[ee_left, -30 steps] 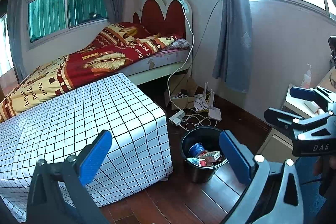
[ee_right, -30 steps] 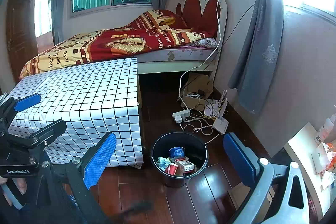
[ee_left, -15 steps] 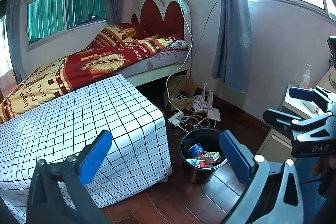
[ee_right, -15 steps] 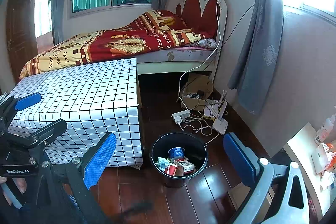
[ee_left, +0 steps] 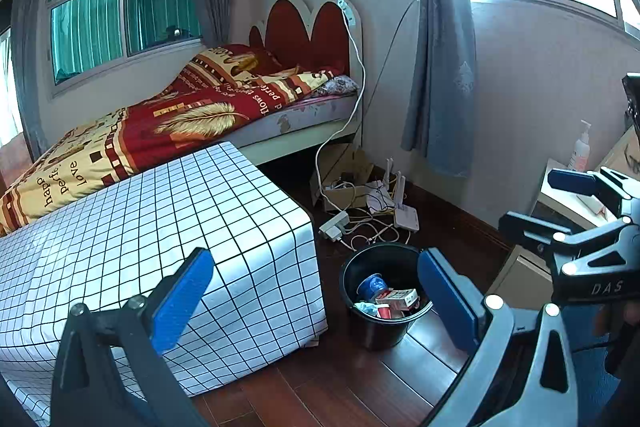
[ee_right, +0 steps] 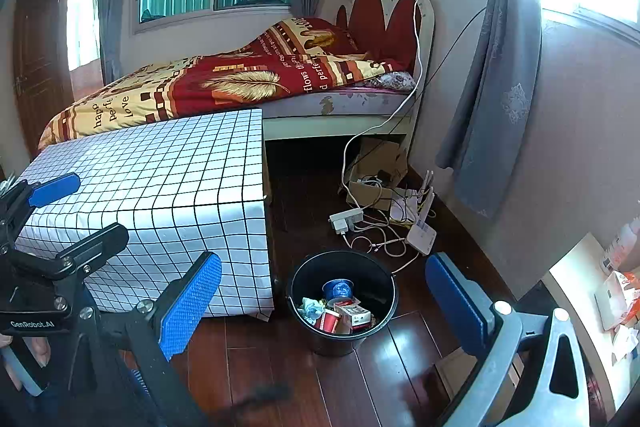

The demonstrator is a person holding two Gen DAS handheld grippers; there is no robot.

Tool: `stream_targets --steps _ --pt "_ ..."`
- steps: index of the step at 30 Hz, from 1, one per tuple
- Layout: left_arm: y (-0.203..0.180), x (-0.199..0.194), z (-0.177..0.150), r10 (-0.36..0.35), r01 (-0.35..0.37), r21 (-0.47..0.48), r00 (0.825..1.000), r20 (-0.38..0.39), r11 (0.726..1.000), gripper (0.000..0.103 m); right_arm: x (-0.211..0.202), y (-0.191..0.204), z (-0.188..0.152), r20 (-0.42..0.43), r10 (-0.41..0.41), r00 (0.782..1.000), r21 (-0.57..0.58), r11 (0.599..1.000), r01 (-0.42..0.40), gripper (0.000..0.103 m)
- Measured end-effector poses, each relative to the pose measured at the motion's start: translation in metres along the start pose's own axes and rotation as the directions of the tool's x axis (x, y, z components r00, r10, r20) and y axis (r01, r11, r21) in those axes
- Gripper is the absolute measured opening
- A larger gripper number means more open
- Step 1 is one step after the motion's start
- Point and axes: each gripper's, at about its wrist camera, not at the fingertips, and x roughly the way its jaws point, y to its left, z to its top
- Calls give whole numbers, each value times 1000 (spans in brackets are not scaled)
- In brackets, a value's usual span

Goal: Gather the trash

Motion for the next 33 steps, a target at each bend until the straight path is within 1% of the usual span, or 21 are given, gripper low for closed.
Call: stream_targets --steps 22,28,31,33 --pt "-1 1 -5 -7 7 3 1000 -7 1000 103 2 0 -4 -4 4 1000 0 1000 -4 103" --pt "-4 3 -7 -16 17 18 1000 -15 1000 103 4 0 -6 -6 1 1000 2 1000 -1 103" --pt "-7 4 -8 -28 29 56 1000 -13 998 103 4 0 -8 -8 3 1000 3 1000 -3 103" --pt "-7 4 -8 -18 18 63 1000 -7 998 103 4 0 -8 -9 4 1000 4 1000 -4 103"
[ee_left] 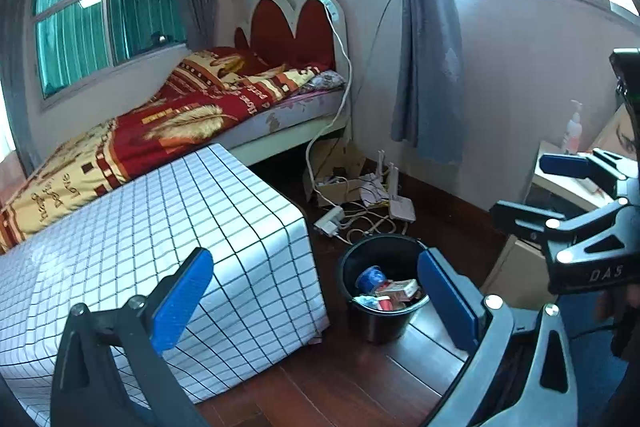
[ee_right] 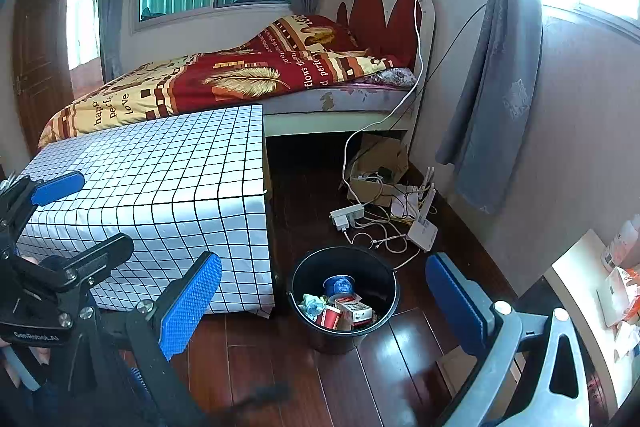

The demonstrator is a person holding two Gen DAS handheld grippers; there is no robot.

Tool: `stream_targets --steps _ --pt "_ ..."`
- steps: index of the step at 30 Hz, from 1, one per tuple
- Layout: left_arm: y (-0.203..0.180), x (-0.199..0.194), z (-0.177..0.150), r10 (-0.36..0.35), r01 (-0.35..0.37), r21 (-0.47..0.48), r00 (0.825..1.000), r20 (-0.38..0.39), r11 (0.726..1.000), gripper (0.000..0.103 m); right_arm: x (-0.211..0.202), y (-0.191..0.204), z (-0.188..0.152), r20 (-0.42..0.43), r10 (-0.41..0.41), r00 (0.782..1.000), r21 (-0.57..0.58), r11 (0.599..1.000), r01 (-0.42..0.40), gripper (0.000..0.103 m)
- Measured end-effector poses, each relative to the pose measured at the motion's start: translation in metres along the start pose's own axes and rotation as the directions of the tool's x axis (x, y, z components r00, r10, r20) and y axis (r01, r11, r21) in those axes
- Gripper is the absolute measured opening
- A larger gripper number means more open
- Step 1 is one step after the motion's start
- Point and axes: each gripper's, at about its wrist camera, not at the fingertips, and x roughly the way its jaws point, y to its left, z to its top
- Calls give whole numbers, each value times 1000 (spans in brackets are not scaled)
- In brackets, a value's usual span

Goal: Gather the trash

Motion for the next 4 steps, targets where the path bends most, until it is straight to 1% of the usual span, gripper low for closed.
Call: stream_targets --steps 2,4 --pt "2 1 1 -31 31 -10 1000 -1 999 103 0 0 -1 0 -1 1000 0 1000 1 103" --pt "3 2 0 -39 39 -13 999 -9 999 103 1 0 -1 -2 -2 1000 1 1000 2 103"
